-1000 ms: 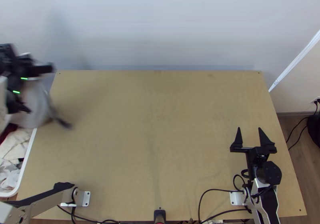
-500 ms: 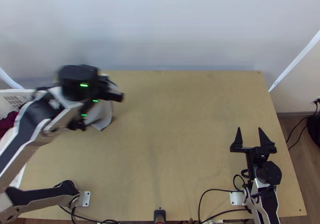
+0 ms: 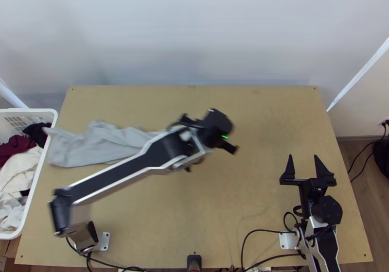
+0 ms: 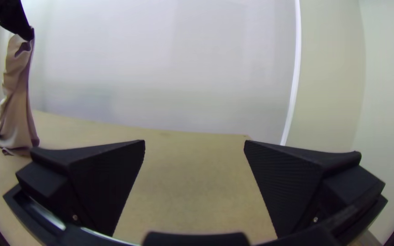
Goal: Fold the t-shirt
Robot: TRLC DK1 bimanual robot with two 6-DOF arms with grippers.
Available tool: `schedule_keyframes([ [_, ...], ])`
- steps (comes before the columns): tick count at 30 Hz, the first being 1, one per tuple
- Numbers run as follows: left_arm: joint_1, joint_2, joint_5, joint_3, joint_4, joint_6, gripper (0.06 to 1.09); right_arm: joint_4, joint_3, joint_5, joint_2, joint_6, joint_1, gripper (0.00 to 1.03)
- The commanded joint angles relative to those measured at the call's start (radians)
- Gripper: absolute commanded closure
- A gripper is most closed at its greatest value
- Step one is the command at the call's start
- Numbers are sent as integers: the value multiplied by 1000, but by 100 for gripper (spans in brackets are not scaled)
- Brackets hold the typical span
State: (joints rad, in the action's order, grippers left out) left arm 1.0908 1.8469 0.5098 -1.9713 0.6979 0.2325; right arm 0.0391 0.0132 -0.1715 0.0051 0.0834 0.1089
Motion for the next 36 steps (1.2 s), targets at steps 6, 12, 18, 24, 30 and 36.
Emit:
schedule_keyframes([
  [6,93,219,-21,-285,-94,36,105,-11,-10,-10,-7,16,-5,4],
  [12,129,265,-88,-285,-247,42,76,-11,-10,-10,-7,16,-5,4],
  [18,118,190,-162,-278,-250,42,9,-11,-10,-10,-7,16,-5,4],
  [24,17,41,-205,-270,-8,39,9,-11,-10,-10,-7,16,-5,4],
  [30,-166,-189,-272,-86,48,48,9,-11,-10,-10,-7,16,-5,4],
  [36,-374,-354,-272,120,138,4,9,-11,-10,-10,-7,16,-5,4],
])
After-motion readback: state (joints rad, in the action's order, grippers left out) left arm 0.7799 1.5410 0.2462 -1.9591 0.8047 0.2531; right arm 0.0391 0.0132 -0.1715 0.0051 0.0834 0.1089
